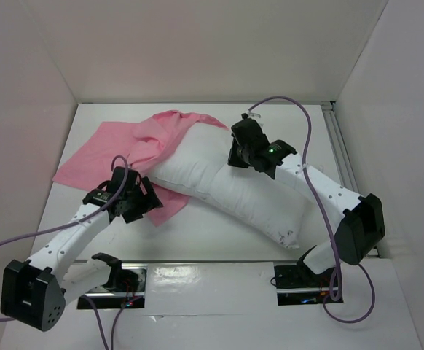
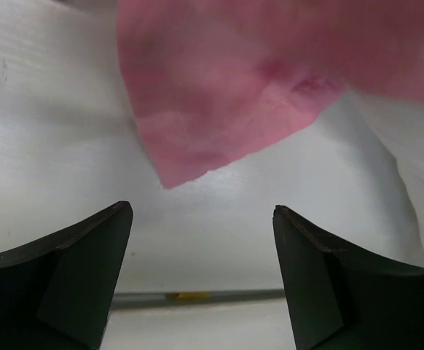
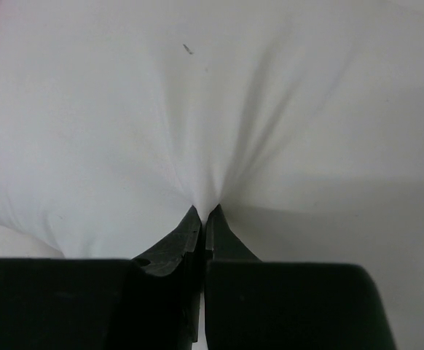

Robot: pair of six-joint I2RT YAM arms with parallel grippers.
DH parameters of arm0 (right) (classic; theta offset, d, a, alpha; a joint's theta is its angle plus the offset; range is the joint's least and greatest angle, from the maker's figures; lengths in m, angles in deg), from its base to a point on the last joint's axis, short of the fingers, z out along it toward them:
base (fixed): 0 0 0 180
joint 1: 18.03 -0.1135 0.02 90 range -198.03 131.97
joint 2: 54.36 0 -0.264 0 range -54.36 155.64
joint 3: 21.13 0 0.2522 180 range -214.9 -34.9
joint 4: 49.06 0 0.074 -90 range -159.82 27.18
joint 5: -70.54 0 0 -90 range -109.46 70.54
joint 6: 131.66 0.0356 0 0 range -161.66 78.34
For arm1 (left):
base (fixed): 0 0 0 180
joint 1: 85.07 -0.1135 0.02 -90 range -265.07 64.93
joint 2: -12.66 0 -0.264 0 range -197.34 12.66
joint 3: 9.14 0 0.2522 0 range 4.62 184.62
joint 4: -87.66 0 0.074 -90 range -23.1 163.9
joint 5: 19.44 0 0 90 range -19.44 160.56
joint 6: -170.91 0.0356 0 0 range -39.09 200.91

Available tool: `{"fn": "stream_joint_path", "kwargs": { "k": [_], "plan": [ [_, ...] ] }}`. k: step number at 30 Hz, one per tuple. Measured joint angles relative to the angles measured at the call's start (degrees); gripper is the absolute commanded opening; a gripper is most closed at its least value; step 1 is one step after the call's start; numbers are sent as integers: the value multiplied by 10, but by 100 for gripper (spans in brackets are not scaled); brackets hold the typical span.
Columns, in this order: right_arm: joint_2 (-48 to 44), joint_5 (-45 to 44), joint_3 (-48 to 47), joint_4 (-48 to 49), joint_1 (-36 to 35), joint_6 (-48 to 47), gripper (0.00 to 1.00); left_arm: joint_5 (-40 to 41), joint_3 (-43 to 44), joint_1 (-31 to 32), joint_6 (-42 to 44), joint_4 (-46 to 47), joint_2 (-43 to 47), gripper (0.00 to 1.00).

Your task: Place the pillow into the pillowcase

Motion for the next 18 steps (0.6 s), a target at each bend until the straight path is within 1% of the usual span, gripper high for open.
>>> {"fn": "stream_joint_path", "kwargs": {
  "k": [6,7,8,12,15,17,18],
  "plan": [
    [0,13,0,0,6,-4,0,14,-44,-12,-14,120,-30,90],
    [0,15,-1,0,7,-5,0,17,-48,-13,-14,137,-39,87],
    [0,17,-1,0,8,-7,0,21,-50,-14,-14,153,-51,87],
    [1,24,-3,0,11,-11,0,44,-50,-15,-15,190,-96,87],
    [1,28,-5,0,14,-12,0,60,-54,-15,-16,202,-99,87],
    [1,30,-5,0,14,-12,0,74,-55,-15,-19,204,-99,88],
    [1,31,-5,0,14,-13,0,82,-55,-15,-25,203,-98,91]
  ]
}}
